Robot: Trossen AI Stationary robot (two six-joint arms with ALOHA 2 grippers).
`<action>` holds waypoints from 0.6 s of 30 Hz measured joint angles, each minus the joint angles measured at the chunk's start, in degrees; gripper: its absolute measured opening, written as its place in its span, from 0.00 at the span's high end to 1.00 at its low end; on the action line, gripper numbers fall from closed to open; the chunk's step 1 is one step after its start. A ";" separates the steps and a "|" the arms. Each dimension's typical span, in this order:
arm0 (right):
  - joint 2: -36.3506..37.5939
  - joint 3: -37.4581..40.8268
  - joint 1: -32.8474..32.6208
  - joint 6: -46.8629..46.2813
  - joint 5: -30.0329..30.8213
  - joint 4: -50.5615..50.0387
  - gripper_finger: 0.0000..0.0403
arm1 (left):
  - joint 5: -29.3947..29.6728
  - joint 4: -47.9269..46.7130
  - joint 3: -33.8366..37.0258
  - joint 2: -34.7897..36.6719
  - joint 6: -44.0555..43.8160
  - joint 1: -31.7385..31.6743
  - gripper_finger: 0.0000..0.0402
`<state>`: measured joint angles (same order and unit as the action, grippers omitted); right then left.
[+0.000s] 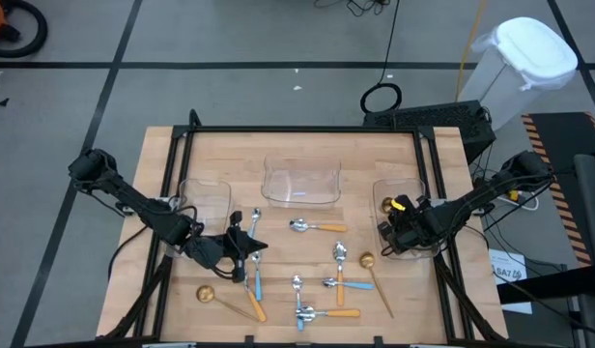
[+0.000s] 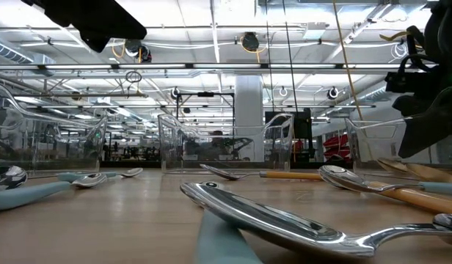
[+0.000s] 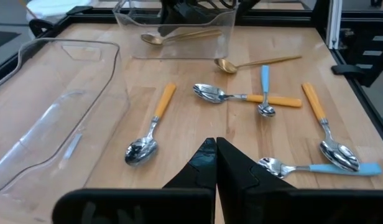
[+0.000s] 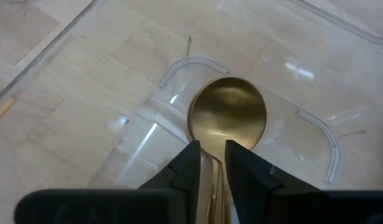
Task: Sort silverware by color (type)
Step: Put the gold spoon into the right transparent bin
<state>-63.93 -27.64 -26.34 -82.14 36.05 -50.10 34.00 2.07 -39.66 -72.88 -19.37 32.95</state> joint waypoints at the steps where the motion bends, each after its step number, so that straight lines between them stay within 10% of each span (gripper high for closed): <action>1: 0.23 0.00 0.01 -0.03 0.00 -0.20 0.79 | 0.02 -0.24 0.00 0.00 -0.31 0.00 0.97; 18: 12.85 -0.04 0.01 2.39 -1.01 -4.65 0.63 | -0.10 -0.60 -0.01 0.00 0.39 4.91 0.73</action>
<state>-51.08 -27.68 -26.33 -79.75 35.04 -54.75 33.90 1.48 -39.67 -72.88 -18.98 37.86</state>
